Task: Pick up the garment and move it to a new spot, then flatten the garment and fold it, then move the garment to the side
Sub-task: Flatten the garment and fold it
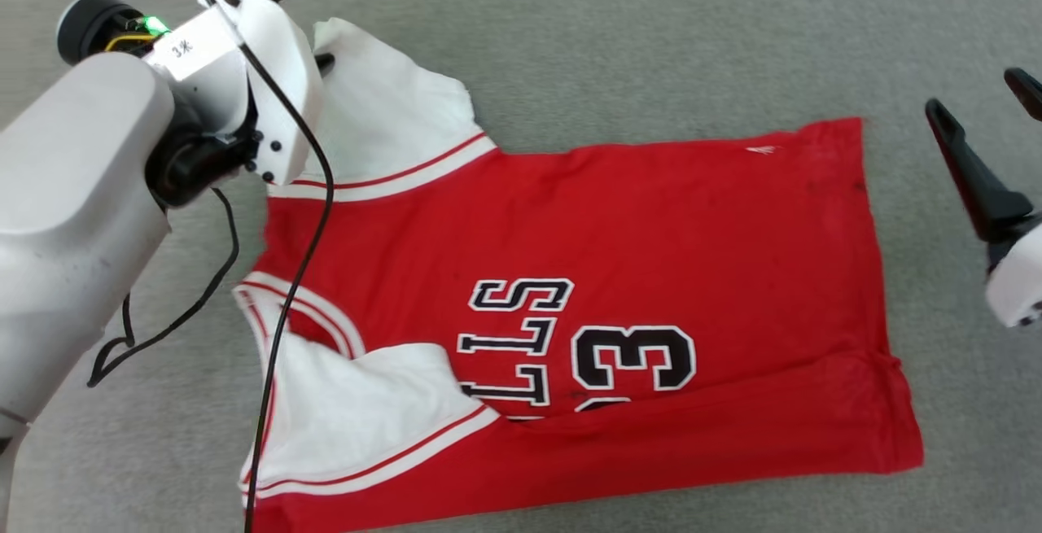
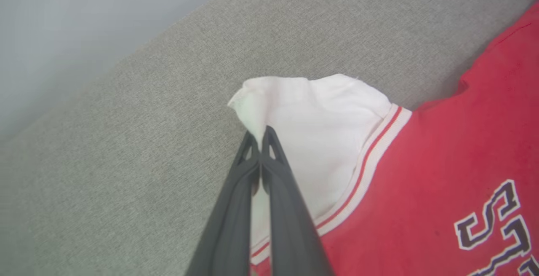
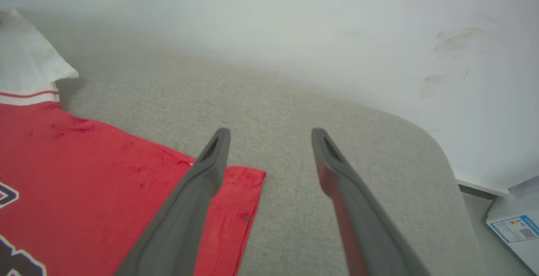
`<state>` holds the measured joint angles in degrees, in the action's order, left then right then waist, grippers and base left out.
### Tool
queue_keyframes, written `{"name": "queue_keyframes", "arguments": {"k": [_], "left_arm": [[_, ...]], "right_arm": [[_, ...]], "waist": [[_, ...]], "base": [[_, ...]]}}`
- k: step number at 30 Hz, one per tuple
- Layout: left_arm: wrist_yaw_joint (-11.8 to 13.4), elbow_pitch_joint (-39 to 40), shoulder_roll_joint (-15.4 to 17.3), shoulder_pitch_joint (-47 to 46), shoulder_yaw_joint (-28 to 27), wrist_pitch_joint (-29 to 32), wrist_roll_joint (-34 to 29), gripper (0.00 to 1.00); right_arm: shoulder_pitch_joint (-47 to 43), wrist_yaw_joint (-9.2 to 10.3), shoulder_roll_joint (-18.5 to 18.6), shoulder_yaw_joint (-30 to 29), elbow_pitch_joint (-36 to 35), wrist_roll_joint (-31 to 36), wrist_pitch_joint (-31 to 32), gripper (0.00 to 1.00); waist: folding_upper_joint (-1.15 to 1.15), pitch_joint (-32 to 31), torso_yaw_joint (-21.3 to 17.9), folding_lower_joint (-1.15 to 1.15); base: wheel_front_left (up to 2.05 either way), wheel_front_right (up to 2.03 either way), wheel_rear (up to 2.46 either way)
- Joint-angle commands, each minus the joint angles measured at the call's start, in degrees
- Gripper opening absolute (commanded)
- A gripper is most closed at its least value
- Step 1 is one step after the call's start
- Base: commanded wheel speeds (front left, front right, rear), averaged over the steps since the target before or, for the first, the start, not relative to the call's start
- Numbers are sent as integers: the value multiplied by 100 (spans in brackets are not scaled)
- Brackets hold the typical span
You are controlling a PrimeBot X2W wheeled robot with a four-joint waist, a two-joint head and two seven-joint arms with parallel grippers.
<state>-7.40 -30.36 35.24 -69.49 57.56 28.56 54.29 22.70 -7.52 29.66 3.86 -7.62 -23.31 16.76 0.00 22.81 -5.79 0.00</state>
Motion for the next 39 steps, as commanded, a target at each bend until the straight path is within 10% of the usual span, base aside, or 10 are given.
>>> {"name": "queue_keyframes", "arguments": {"k": [1, 13, 31, 32, 33, 34, 39], "left_arm": [[-1, 101, -9, 98, 34, -91, 7, 0], [72, 1037, 143, 355, 177, -633, -193, 0], [170, 1453, 61, 296, 133, -970, -283, 0], [167, 1442, 71, 312, 128, -977, -275, 0], [168, 1425, 82, 329, 119, -1003, -264, 0], [171, 1404, 98, 353, 109, -1030, -256, 0], [216, 1334, 151, 585, 17, -1341, -152, 0]], "right_arm": [[131, 6, 165, 73, 95, -139, 244, 100], [1397, 6, 1306, 1331, 1347, -1492, 3020, 100], [2110, -5, 827, 2872, 3294, -1599, 2924, 100], [2107, -5, 824, 2925, 3329, -1649, 2834, 75], [2134, -4, 823, 2942, 3363, -1693, 2711, 17], [2173, -4, 820, 2952, 3391, -1745, 2594, 0], [2391, 7, 957, 2903, 3359, -1885, 1369, 0]], "waist": [[0, -105, 157, 0], [0, 70, 631, 0], [0, 468, 934, 0], [0, 465, 924, 0], [0, 458, 913, 0], [0, 437, 897, 0], [0, 51, 798, 0]], "base": [[0, 0, 0], [0, 0, 0], [0, 0, 0], [0, 0, 0], [0, 0, 0], [0, 0, 0], [0, 0, 0]]}}
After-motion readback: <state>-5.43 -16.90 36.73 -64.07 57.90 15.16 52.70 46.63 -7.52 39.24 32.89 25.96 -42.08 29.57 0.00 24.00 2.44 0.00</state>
